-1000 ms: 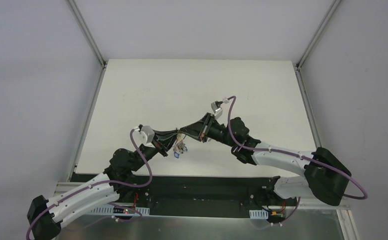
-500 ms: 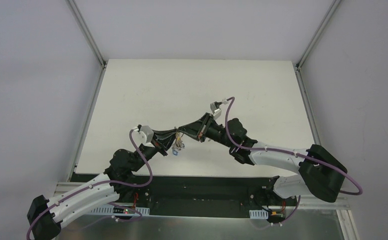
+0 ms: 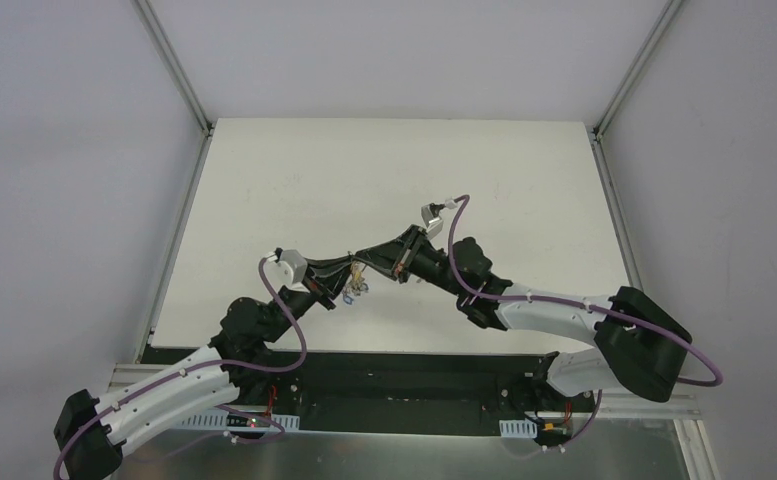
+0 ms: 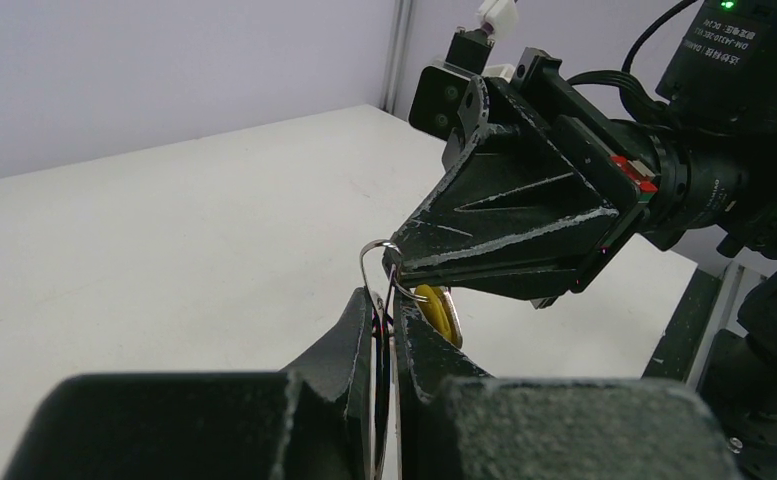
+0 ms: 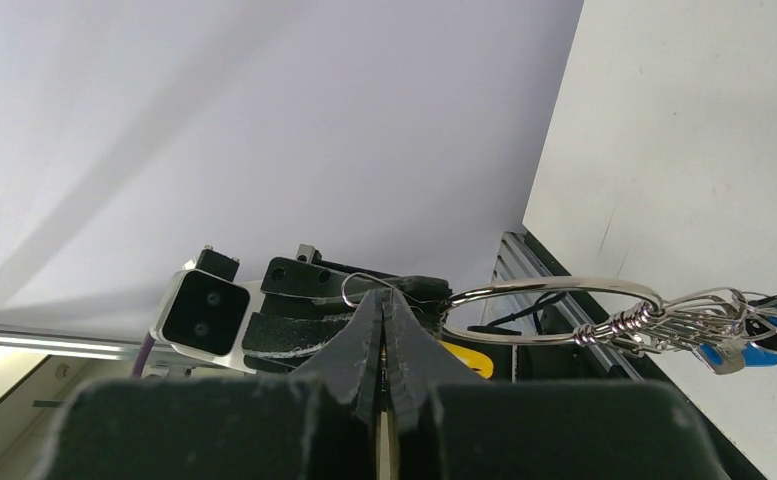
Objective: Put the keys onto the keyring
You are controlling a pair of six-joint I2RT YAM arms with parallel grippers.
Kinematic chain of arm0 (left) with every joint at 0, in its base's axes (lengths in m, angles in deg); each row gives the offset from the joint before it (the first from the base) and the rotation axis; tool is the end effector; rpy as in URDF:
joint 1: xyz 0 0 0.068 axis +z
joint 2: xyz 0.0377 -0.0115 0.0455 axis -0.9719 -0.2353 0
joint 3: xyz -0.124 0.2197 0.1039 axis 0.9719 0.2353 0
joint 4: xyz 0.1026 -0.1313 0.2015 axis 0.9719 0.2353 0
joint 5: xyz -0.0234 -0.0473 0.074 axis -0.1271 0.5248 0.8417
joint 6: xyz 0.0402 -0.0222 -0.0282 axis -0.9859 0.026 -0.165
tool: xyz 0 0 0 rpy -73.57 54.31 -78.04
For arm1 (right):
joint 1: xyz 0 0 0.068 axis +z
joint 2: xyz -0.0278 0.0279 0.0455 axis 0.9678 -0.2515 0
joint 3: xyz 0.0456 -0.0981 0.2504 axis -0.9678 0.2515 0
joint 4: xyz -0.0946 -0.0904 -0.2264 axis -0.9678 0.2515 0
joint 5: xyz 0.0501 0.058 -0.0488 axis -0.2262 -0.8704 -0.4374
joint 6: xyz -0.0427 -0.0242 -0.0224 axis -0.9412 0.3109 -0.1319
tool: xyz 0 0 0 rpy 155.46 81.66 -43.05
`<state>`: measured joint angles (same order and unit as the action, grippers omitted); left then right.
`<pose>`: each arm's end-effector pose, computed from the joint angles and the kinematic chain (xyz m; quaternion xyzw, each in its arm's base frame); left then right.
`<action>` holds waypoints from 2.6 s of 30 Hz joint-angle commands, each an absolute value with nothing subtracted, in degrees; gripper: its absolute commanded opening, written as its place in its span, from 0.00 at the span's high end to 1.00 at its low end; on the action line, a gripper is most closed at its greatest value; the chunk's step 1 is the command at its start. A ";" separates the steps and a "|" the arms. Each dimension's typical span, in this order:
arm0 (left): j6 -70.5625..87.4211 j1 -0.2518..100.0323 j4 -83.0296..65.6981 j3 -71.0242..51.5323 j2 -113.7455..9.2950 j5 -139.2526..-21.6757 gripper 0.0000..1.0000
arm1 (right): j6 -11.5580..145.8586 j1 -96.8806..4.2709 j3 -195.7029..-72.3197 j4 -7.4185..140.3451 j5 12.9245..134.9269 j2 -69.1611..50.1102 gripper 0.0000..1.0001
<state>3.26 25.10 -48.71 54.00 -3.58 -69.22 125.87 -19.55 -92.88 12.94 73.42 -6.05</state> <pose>0.0865 -0.1049 0.2564 0.1882 0.5128 -0.3916 0.7404 0.1589 0.2437 0.2663 -0.0001 0.6446 0.6880 0.3335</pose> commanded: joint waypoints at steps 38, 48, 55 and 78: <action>3.19 24.60 -53.96 53.55 -5.00 -69.32 1.00 | 120.35 -17.99 -103.39 18.01 75.90 -2.89 1.00; 2.57 24.55 -52.15 53.97 -2.29 -66.22 1.00 | 102.83 -14.60 -99.30 28.03 79.64 7.62 1.00; 2.05 24.58 -50.93 53.90 -1.40 -64.90 1.00 | 85.15 -11.09 -93.66 54.11 101.21 23.14 1.00; 1.12 24.54 -49.07 53.20 -3.08 -63.28 1.00 | 95.16 -10.82 -92.09 66.16 105.58 1.38 0.93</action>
